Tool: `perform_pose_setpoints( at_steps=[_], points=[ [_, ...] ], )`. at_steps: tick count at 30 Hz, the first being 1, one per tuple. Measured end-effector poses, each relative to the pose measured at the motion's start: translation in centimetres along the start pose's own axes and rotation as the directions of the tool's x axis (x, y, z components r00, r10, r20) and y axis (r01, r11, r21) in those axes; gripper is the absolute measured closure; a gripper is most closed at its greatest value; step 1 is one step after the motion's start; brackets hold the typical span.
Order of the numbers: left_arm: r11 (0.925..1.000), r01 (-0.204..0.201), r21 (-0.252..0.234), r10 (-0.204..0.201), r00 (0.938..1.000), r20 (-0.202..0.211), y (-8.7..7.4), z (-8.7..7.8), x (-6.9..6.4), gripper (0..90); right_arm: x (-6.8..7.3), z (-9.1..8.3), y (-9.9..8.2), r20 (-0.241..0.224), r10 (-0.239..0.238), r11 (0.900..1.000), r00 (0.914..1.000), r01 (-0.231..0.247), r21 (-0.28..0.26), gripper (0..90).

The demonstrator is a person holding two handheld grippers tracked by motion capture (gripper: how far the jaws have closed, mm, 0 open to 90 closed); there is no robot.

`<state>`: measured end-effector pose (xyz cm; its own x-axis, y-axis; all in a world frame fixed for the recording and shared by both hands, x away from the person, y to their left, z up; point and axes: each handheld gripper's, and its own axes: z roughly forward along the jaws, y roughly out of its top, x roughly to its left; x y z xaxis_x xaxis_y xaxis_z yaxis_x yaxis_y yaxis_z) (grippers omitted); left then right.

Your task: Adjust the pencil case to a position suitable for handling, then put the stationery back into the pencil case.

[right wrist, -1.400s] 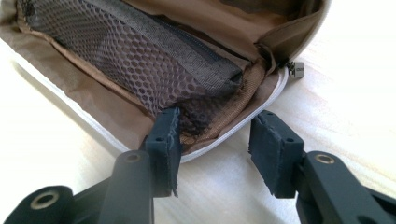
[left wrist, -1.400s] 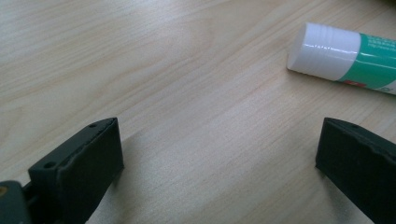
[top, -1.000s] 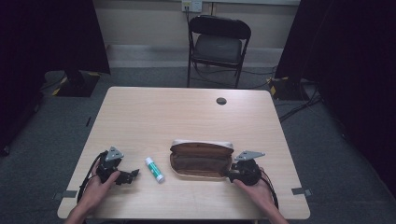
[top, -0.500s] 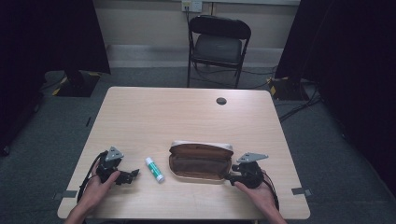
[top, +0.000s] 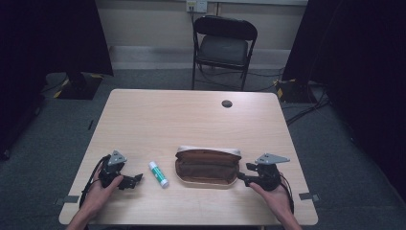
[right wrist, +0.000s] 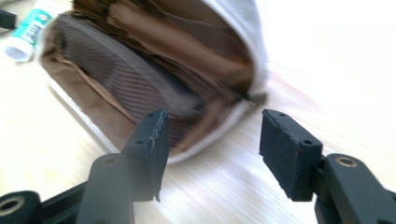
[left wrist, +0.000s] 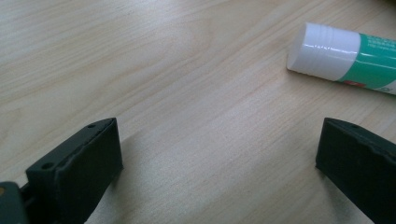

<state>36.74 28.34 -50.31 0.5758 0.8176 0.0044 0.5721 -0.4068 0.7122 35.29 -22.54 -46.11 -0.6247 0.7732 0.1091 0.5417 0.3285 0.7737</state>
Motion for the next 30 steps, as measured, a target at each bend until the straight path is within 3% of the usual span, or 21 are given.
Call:
perform_pose_setpoints(
  at_steps=[2, 5, 6, 9, 11, 14, 17, 19, 21, 24, 25, 30],
  points=[
    [1.0000, -0.001, 0.000, 0.001, 1.0000, 0.002, 0.0, 0.0, 0.0, 0.0, -1.3, -0.5, -0.9, 0.038, 0.016, 0.9998, 0.9991, -0.016, 0.010, 40.7],
    [1.0000, -0.006, 0.002, 0.006, 1.0000, 0.003, 0.0, -0.1, 0.1, 0.3, -2.1, -0.7, -1.5, 0.066, 0.015, 0.9997, 0.9977, -0.016, 0.019, 39.8],
    [1.0000, -0.001, 0.004, 0.001, 1.0000, 0.004, 0.0, -0.2, 0.1, 1.8, -3.4, -0.9, -2.2, 0.110, 0.017, 0.9994, 0.9938, -0.021, 0.029, 39.4],
    [1.0000, -0.004, 0.003, 0.004, 1.0000, 0.003, 0.0, -0.4, 0.1, 6.5, -4.5, -0.9, -2.7, 0.136, 0.045, 0.9983, 0.9897, -0.050, 0.032, 38.5],
    [1.0000, -0.010, -0.002, 0.010, 0.9999, 0.011, 0.1, -0.7, 0.0, 19.3, -5.8, -0.7, -3.3, 0.178, 0.060, 0.9962, 0.9821, -0.070, 0.051, 36.9],
    [0.9999, -0.016, 0.002, 0.016, 0.9998, 0.008, 0.4, -0.8, -0.3, 19.0, -6.1, -0.5, -3.4, 0.197, 0.057, 0.9964, 0.9787, -0.068, 0.051, 35.1],
    [0.9980, -0.001, -0.064, 0.006, 0.9972, 0.075, 0.9, -1.6, -0.6, 19.8, -5.8, 0.1, -3.6, 0.210, 0.027, 0.9974, 0.9772, -0.040, 0.060, 29.4],
    [0.9966, 0.000, -0.083, 0.008, 0.9956, 0.093, 1.3, -1.9, -1.0, 19.2, -5.6, 0.3, -3.9, 0.216, 0.028, 0.9989, 0.9761, -0.036, 0.032, 28.1],
    [0.9957, -0.018, -0.091, 0.027, 0.9952, 0.095, 1.5, -2.0, -1.3, 19.3, -5.6, 0.3, -3.9, 0.219, 0.026, 0.9990, 0.9754, -0.034, 0.030, 28.1],
    [0.9884, -0.088, -0.124, 0.102, 0.9887, 0.110, 2.1, -2.1, -2.4, 18.8, -5.4, 0.2, -4.0, 0.224, 0.030, 0.9989, 0.9741, -0.037, 0.028, 28.1],
    [0.9853, -0.083, -0.149, 0.103, 0.9860, 0.131, 2.6, -2.1, -2.9, 19.3, -5.4, 0.2, -4.0, 0.225, 0.030, 0.9989, 0.9740, -0.038, 0.028, 28.1],
    [0.9760, -0.111, -0.187, 0.141, 0.9783, 0.152, 3.9, -2.3, -3.7, 23.7, -5.4, 0.2, -4.0, 0.224, 0.032, 0.9989, 0.9741, -0.039, 0.027, 28.0]
  ],
)
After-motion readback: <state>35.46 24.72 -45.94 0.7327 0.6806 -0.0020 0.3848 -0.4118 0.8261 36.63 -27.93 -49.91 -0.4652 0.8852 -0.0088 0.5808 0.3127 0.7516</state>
